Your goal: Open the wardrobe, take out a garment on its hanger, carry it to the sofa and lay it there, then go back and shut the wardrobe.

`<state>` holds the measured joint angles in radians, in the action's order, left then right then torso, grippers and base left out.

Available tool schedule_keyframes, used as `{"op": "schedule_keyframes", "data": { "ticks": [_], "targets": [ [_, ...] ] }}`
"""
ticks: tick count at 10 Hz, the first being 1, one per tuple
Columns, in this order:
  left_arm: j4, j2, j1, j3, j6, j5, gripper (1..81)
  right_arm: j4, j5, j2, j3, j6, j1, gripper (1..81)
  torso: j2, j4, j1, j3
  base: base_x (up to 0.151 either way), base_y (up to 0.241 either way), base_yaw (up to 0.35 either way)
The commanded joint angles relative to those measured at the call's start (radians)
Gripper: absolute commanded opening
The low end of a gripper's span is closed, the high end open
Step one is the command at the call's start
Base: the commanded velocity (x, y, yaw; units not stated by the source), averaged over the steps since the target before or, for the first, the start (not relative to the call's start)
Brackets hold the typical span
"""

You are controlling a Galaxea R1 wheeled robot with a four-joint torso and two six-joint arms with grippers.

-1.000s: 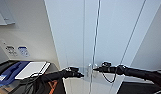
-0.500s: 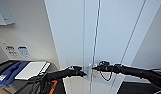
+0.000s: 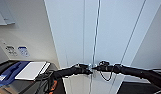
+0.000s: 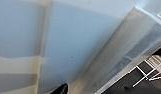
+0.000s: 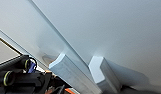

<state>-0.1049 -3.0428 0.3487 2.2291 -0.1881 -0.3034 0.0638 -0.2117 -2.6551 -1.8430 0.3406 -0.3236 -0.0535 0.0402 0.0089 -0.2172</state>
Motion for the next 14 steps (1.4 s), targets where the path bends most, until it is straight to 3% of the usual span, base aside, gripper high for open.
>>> {"op": "schedule_keyframes", "data": {
  "ticks": [1, 7, 10, 14],
  "targets": [
    [-0.047, -0.045, -0.181, 0.0, 0.009, 0.015, 81.1, -0.012, -0.005, -0.01, 0.015, 0.0, 0.168, 81.1, 0.0, 0.0, 0.0, 0.0, 0.0, 0.0, 0.0],
    [-0.076, -0.171, -0.178, 0.026, 0.007, 0.063, 81.1, -0.007, 0.014, -0.035, 0.071, 0.0, 0.125, 81.1, 0.0, 0.0, 0.0, 0.0, 0.0, 0.0, 0.0],
    [-0.069, -0.056, -0.155, -0.254, -0.004, 0.089, 81.1, 0.002, 0.063, -0.007, 0.235, -0.005, 0.071, 81.1, 0.0, 0.0, 0.0, 0.0, 0.0, 0.0, 0.0],
    [-0.065, 0.103, -0.089, -0.555, -0.004, 0.121, 81.1, 0.042, 0.063, 0.059, 0.438, -0.014, -0.01, 81.1, 0.001, 0.0, 0.002, 0.0, 0.0, 0.0, 0.0]
  ]
}}
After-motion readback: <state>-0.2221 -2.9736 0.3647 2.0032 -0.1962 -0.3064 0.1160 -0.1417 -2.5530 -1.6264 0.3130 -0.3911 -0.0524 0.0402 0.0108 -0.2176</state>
